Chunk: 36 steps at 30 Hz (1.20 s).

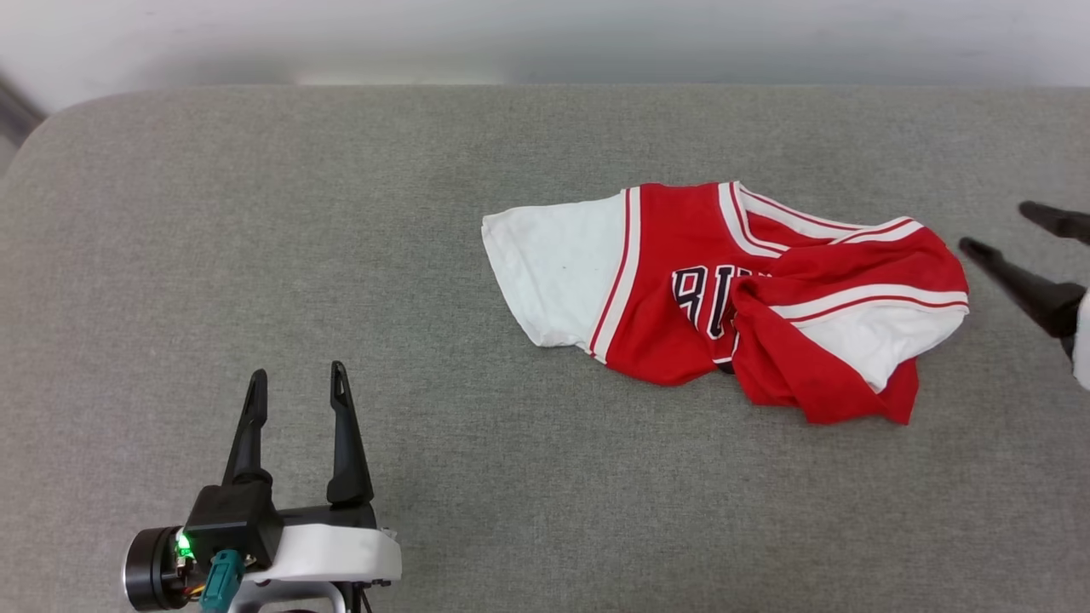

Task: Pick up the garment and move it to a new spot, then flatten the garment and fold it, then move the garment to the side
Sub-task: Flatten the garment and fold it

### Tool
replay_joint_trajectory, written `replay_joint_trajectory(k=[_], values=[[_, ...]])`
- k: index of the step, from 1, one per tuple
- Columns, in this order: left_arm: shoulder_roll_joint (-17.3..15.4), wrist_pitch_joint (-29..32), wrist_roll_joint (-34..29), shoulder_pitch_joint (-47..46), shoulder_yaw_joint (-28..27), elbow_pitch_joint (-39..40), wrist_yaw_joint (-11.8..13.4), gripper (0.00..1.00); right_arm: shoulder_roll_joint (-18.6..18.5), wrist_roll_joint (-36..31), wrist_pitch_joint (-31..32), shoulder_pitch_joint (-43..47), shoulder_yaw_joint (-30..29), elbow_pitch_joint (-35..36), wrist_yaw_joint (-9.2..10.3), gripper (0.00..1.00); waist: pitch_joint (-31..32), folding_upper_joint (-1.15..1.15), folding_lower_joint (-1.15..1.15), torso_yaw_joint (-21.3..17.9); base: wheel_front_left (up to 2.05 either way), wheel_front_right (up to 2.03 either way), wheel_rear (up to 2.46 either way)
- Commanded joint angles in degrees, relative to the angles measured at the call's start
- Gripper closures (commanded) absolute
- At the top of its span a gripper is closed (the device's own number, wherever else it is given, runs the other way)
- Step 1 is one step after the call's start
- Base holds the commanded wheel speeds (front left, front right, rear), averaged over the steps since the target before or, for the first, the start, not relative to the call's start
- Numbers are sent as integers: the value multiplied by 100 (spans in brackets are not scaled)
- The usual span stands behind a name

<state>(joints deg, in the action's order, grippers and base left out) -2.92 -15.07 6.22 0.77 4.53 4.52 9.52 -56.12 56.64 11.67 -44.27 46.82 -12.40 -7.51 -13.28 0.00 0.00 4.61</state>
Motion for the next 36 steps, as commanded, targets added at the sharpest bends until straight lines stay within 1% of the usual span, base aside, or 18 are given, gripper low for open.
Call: replay_joint_trajectory(k=[1, 5, 8, 10, 12, 14, 17, 21, 25, 26, 27, 29, 32, 36], values=[[7, -15, 13, 17, 10, 10, -1, 0, -36, 21, 321, -122, 77, 154, 4, 0, -21, 0, 0, 27, 0, 0, 0], [7, -15, 36, -72, 58, -1, -3, 0, -108, 142, 1861, -658, 383, 728, 4, 0, -93, 0, 0, 103, 0, 0, 0], [6, -15, 54, -135, 116, -4, 5, 0, -26, 205, 2875, -968, 663, 876, 4, 0, -175, 0, 0, 172, 0, 0, 0], [6, -15, 75, -158, 151, -6, 18, 0, 84, 268, 3386, -1128, 801, 808, 4, 0, -243, 0, 0, 220, 0, 0, 0], [6, -15, 98, -220, 184, -11, 25, 0, 208, 234, 3721, -1222, 933, 646, 4, 0, -320, 0, 0, 278, 0, 0, 0], [7, -15, 109, -276, 218, -18, 36, 0, 350, 232, 3853, -1228, 1028, 396, 4, 0, -403, 0, 0, 342, 0, 0, 0], [6, -15, 134, -327, 249, -35, 52, 0, 570, 187, 3884, -1104, 1183, -3, 4, 0, -525, 0, 0, 419, 0, 0, 0], [7, -15, 136, -399, 262, -45, 39, 0, 791, 142, 3719, -903, 1373, -445, 3, 0, -659, 0, 0, 482, 0, 0, 0], [7, -15, 129, -455, 228, -75, 37, 0, 942, 70, 3466, -764, 1605, -643, 3, 0, -691, 0, 0, 480, 0, 0, 0], [7, -15, 121, -459, 213, -83, 40, 0, 973, 56, 3350, -772, 1609, -664, 4, 62, -679, 0, 0, 464, 0, 0, 0], [7, -15, 111, -458, 199, -97, 40, 0, 998, 67, 3225, -786, 1603, -677, 3, 100, -657, 0, 0, 444, 0, 0, 0], [7, -15, 95, -439, 172, -116, 37, 0, 1015, 132, 3035, -822, 1596, -660, 3, 100, -591, 0, 0, 390, 0, 0, 0], [6, -15, 85, -385, 166, -141, 18, 0, 908, 170, 2679, -922, 1561, -512, 3, 100, -456, 0, 0, 316, 0, 0, 0], [6, -15, 50, -249, 128, -141, 19, 0, 612, 258, 2177, -982, 1490, -65, 3, 100, -249, 0, 0, 216, 0, 0, 0]])
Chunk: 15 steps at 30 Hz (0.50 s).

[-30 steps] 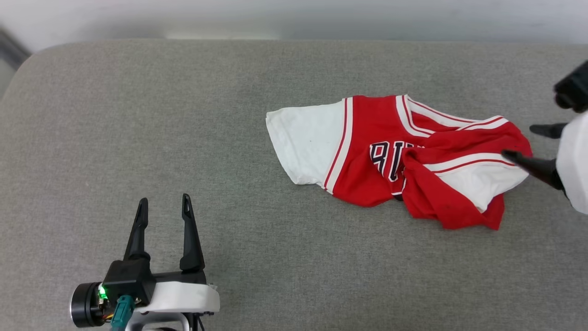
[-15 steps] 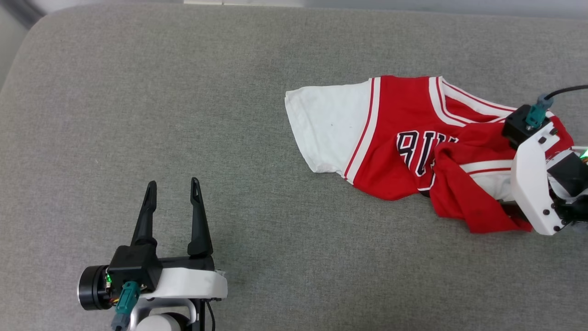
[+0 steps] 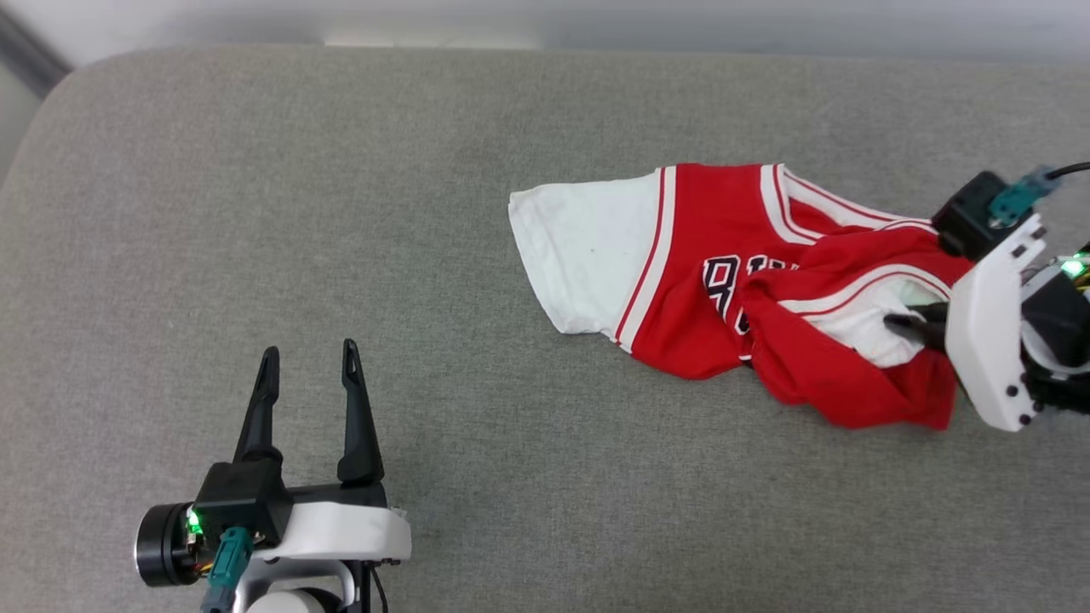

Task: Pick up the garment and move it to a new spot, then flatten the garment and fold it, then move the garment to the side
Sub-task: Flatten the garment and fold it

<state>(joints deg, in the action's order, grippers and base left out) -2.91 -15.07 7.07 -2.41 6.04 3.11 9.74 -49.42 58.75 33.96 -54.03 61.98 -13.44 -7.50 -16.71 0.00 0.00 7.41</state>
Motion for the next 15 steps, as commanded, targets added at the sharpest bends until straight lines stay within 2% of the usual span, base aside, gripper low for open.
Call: replay_joint_trajectory(k=[1, 5, 8, 12, 13, 15], values=[[5, -15, -37, 112, -37, 3, 3, 0, -157, 112, -152, 26, -75, 192, 2, 100, 141, 0, 0, -93, 0, 0, 0], [5, -15, -52, 241, -97, 53, 14, 0, -741, 466, -449, 295, -364, 701, 3, 100, 264, 0, 0, -198, 0, 0, 0], [5, -15, -49, 327, -127, 98, 22, 0, -1191, 728, -636, 635, -626, 777, 2, 100, 279, 0, 0, -259, 0, 0, 0], [6, -14, -50, 316, -147, 122, -15, 0, -1639, 934, -847, 1188, -824, 359, 3, 100, 232, 0, 0, -309, 0, 0, 0], [5, -15, -61, 288, -149, 118, -33, 0, -1667, 1051, -951, 1470, -899, -54, 3, 100, 199, 0, 0, -315, 0, 0, 0], [6, -15, -79, 240, -135, 107, -63, 0, -1566, 1094, -973, 1778, -852, -433, 2, 100, 170, 0, 0, -304, 0, 0, 0]])
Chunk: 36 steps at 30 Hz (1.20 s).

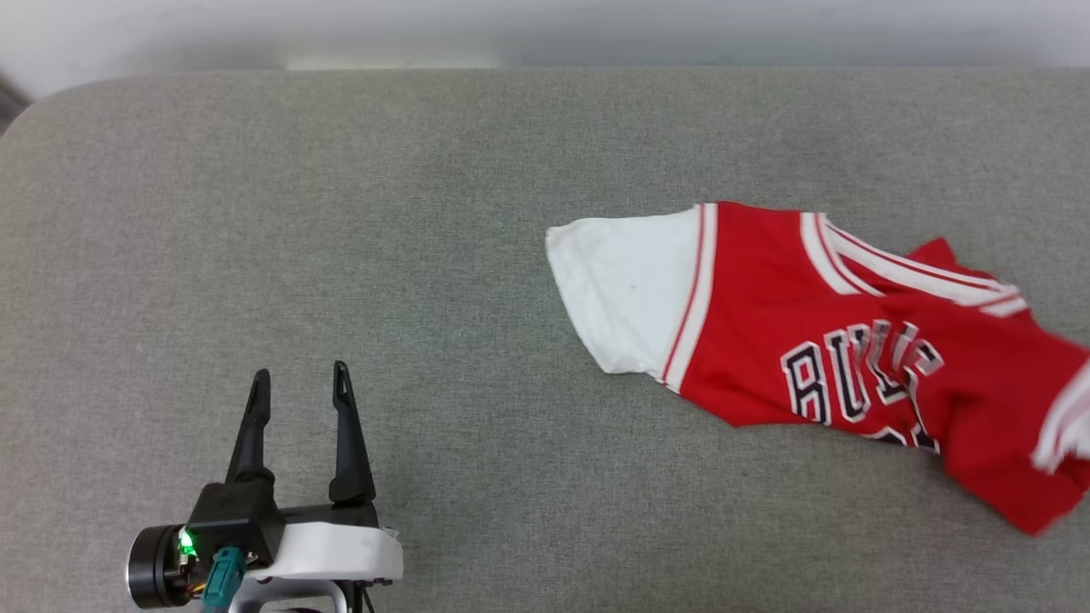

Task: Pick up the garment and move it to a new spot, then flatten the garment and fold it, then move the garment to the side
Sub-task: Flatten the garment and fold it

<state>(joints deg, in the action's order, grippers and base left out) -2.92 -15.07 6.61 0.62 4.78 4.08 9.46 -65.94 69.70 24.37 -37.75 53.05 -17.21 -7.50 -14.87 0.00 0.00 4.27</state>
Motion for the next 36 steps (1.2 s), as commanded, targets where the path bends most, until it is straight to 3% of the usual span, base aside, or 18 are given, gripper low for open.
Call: replay_joint_trajectory(k=[1, 5, 9, 10, 11, 16, 24, 30, 36], values=[[6, -15, -35, -81, -5, 1, -35, 0, 128, -37, 7, 268, 85, -200, 2, 100, -24, 0, 0, 20, 0, 0, 0], [7, -15, -37, -94, -5, -20, -45, 0, 365, -293, 69, 686, 277, -728, 3, 100, -52, 0, 0, 42, 0, 0, 0], [7, -15, -26, 3, -36, -44, 0, 0, 713, -256, -197, 800, 84, -1016, 4, 100, 4, 0, 0, -9, 0, 0, 0], [6, -15, -25, 34, -44, -53, 4, 0, 739, -313, -314, 748, -1, -1031, 5, 66, 29, 0, 0, -29, 0, 0, 0], [6, -15, -26, 48, -48, -65, 11, 0, 734, -362, -442, 670, -98, -1020, 4, 0, 63, 0, 0, -48, 0, 0, 0], [7, -15, -53, 128, -63, -94, 6, 0, 534, -680, -926, 452, -477, -776, 4, 0, 205, 0, 0, -117, 0, 0, 0], [6, -15, -77, 253, -70, -55, 16, 0, 109, -1218, -1159, 308, -1379, 556, 4, 0, 407, 0, 0, -193, 0, 0, 0], [7, -15, -78, 260, -29, -60, -2, 0, 205, -1402, -287, 187, -1733, 1770, 4, 0, 473, 0, 0, -150, 0, 0, 0], [6, -15, -58, 187, 34, -55, -29, 0, 533, -1673, 1255, -105, -1294, 2385, 3, 0, 385, 0, 0, -25, 0, 0, 0]])
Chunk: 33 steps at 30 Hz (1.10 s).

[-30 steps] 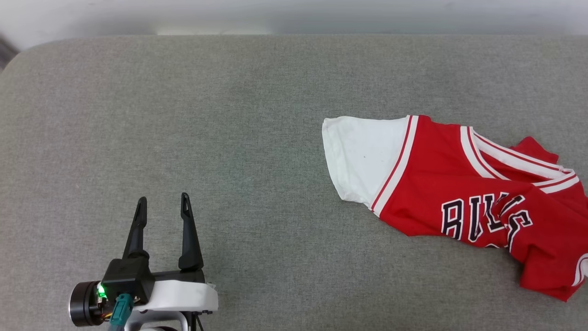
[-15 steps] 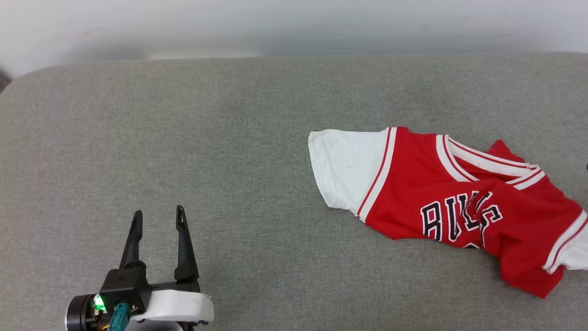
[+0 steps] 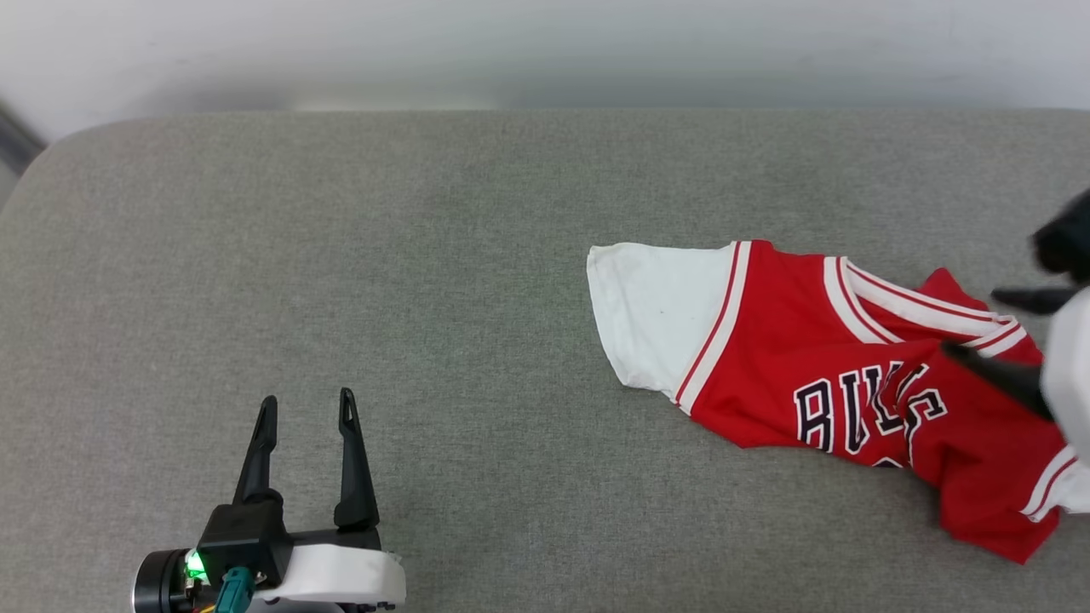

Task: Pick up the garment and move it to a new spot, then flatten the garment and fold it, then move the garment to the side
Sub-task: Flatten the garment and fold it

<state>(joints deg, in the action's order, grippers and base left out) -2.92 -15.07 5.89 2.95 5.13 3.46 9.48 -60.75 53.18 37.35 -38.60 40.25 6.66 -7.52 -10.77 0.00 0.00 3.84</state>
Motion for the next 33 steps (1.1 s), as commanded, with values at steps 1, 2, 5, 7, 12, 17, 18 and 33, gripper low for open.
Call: replay_joint_trajectory(k=[1, 2, 5, 7, 12, 17, 18, 33], values=[[7, -15, 23, -69, 11, 18, -28, 0, 97, -33, 198, -87, 107, -21, 5, 0, -62, 0, 0, 38, 0, 0, 0], [7, -15, 29, -92, 26, 19, -27, 0, 209, -39, 408, -156, 232, -79, 5, 0, -94, 0, 0, 58, 0, 0, 0], [7, -15, 51, -125, 74, 13, -16, 0, 552, -115, 869, -338, 645, -377, 5, 0, -217, 0, 0, 109, 0, 0, 0], [6, -15, 67, -193, 96, 8, -10, 0, 798, -155, 996, -427, 879, -703, 5, 0, -302, 0, 0, 149, 0, 0, 0], [5, -15, 78, -327, 128, -6, -12, 0, 1360, -214, 959, -565, 1362, -1676, 5, 0, -529, 0, 0, 246, 0, 0, 0], [7, -15, 86, -424, 120, -30, 1, 0, 1782, -282, 856, -508, 1925, -2455, 8, 0, -648, 0, 0, 275, 0, 0, 0], [6, -15, 88, -440, 116, -36, 7, 0, 1824, -257, 828, -498, 2035, -2555, 7, 0, -655, 0, 0, 271, 0, 0, 0], [6, -15, 38, -177, -65, -26, 48, 0, 1705, 65, -926, -1153, 2576, -1243, 4, 100, -177, 0, 0, 74, 0, 0, 0]])
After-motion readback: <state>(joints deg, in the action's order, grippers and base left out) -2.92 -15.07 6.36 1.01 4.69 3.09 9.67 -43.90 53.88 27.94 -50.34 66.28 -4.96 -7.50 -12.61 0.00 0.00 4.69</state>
